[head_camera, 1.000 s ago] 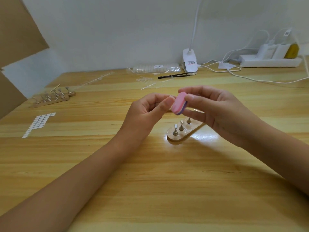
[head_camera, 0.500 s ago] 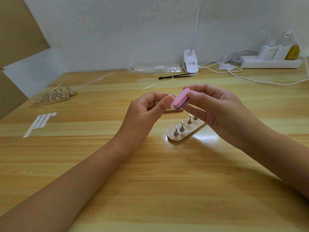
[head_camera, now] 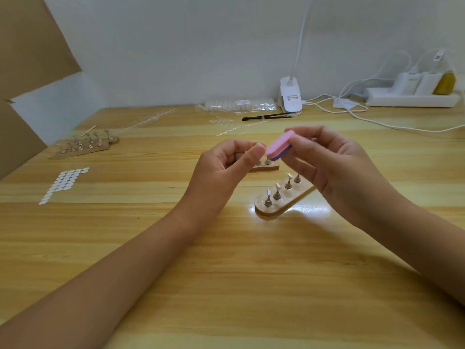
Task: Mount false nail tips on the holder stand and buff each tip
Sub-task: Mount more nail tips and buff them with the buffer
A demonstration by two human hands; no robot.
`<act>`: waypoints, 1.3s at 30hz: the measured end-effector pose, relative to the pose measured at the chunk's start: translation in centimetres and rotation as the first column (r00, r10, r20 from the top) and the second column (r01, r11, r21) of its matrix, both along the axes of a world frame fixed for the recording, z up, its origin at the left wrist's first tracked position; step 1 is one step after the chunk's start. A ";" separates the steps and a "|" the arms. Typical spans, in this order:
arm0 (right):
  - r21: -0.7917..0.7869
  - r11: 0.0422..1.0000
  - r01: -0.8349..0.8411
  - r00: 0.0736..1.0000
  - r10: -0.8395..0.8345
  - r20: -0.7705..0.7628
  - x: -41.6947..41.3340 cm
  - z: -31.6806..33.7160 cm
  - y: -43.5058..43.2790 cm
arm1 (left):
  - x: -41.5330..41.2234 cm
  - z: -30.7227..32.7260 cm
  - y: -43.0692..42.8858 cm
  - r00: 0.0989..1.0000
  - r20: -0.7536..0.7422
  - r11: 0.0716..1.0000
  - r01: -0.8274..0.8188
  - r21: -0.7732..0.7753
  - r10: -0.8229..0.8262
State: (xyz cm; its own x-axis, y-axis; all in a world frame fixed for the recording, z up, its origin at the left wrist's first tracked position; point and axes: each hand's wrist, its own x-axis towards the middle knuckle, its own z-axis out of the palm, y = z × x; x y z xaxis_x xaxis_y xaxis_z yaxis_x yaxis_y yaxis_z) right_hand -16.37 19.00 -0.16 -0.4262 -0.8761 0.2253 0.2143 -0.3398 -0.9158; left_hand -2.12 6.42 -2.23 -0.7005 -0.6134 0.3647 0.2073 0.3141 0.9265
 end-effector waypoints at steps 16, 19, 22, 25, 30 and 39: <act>0.015 0.999 0.048 0.991 -0.046 -0.123 0.1 -0.3 0.2 | -0.3 -0.2 0.2 1.000 0.007 0.999 0.017 0.030 -0.017; 0.112 0.991 -0.072 0.982 0.090 -0.164 0.4 -0.7 0.1 | -0.4 -0.3 0.4 1.000 0.012 0.999 0.021 0.034 -0.021; 0.042 0.999 0.004 0.994 0.001 -0.112 0.5 -0.8 0.0 | -0.3 -0.1 0.3 1.000 0.004 0.999 0.015 0.038 -0.015; 0.056 0.998 -0.039 0.992 0.046 -0.120 0.6 -0.8 0.0 | -0.2 -0.1 0.3 1.000 0.004 0.999 0.012 0.034 -0.012; 0.017 0.999 0.027 0.996 -0.025 -0.081 0.5 -0.8 0.1 | -0.3 -0.1 0.2 1.000 0.021 0.999 -0.005 0.041 0.004; 0.086 0.994 -0.062 0.984 0.076 -0.162 0.5 -0.7 0.2 | -0.2 -0.1 0.3 1.000 0.016 0.999 0.018 0.051 -0.019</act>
State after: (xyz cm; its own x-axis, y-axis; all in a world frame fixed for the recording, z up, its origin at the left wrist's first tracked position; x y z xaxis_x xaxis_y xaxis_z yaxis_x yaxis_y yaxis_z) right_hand -15.91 19.15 -0.90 -0.3270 -0.9203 0.2149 0.0785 -0.2531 -0.9643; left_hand -2.29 6.69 -2.31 -0.7177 -0.6176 0.3217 0.1974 0.2626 0.9445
